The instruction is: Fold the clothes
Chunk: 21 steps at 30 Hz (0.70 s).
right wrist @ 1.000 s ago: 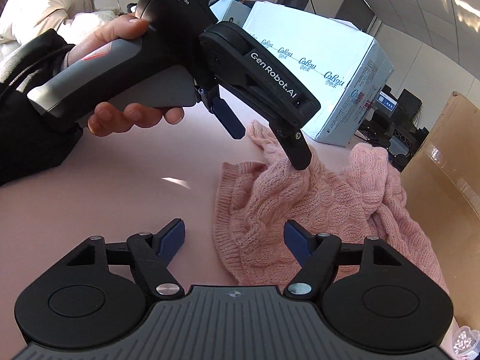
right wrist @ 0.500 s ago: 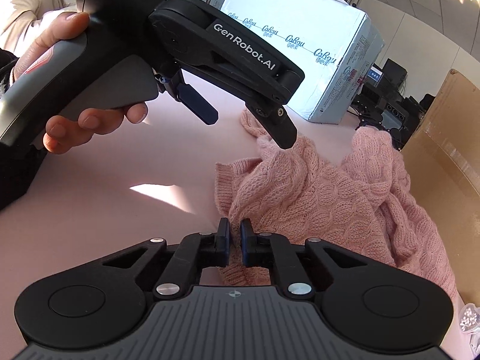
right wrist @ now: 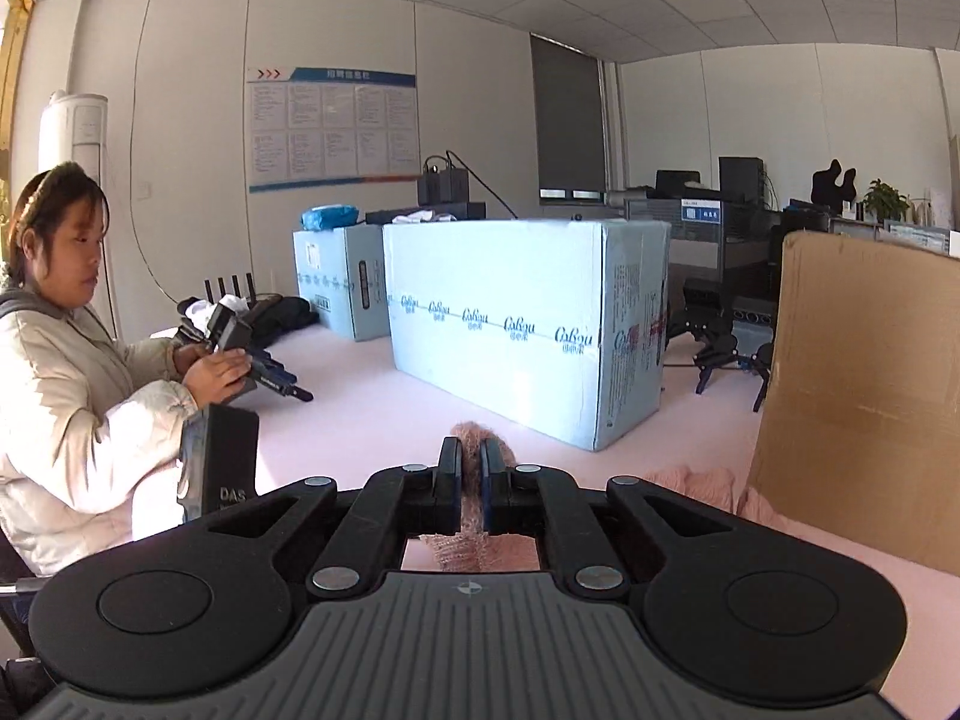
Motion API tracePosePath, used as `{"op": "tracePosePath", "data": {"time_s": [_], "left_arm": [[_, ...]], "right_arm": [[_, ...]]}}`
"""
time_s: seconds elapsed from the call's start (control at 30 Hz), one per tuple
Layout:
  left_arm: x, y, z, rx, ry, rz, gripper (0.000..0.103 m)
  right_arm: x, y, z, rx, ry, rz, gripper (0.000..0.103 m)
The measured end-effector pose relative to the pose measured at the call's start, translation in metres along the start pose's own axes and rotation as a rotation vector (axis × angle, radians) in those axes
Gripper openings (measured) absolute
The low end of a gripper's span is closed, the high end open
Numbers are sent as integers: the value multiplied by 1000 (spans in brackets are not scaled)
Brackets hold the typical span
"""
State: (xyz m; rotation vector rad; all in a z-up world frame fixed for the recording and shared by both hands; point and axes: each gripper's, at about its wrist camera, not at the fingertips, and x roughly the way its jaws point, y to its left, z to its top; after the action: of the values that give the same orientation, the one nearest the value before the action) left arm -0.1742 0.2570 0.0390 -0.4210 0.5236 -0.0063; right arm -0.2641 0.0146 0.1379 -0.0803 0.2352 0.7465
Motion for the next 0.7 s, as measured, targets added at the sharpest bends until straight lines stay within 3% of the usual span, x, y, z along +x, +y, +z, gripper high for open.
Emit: {"op": "tracePosePath", "data": {"time_s": [0.07, 0.17, 0.27, 0.37, 0.43, 0.47, 0.6, 0.63, 0.7], "left_arm": [[0, -5, -2, 35, -2, 0, 103], [0, -8, -3, 58, -2, 3, 103], [-1, -10, -3, 68, -2, -7, 103], [3, -16, -3, 98, 4, -21, 103], [10, -26, -2, 143, 25, -39, 103], [14, -32, -1, 169, 38, -50, 103], [38, -75, -2, 371, 86, -77, 103], [48, -88, -2, 428, 90, -62, 103], [61, -107, -4, 496, 86, -20, 103]], "right_arm": [[-13, 0, 17, -31, -39, -30, 5], [-36, -17, 37, -56, -77, -157, 5], [-56, -69, 43, 8, -45, -332, 5], [-62, -136, 24, 46, 79, -625, 5], [-58, -174, -6, 7, 201, -842, 5], [-55, -190, -23, -10, 266, -905, 5], [-45, -231, -69, 80, 491, -847, 10], [-43, -236, -76, 96, 520, -834, 18], [-38, -229, -87, 75, 475, -823, 41]]}}
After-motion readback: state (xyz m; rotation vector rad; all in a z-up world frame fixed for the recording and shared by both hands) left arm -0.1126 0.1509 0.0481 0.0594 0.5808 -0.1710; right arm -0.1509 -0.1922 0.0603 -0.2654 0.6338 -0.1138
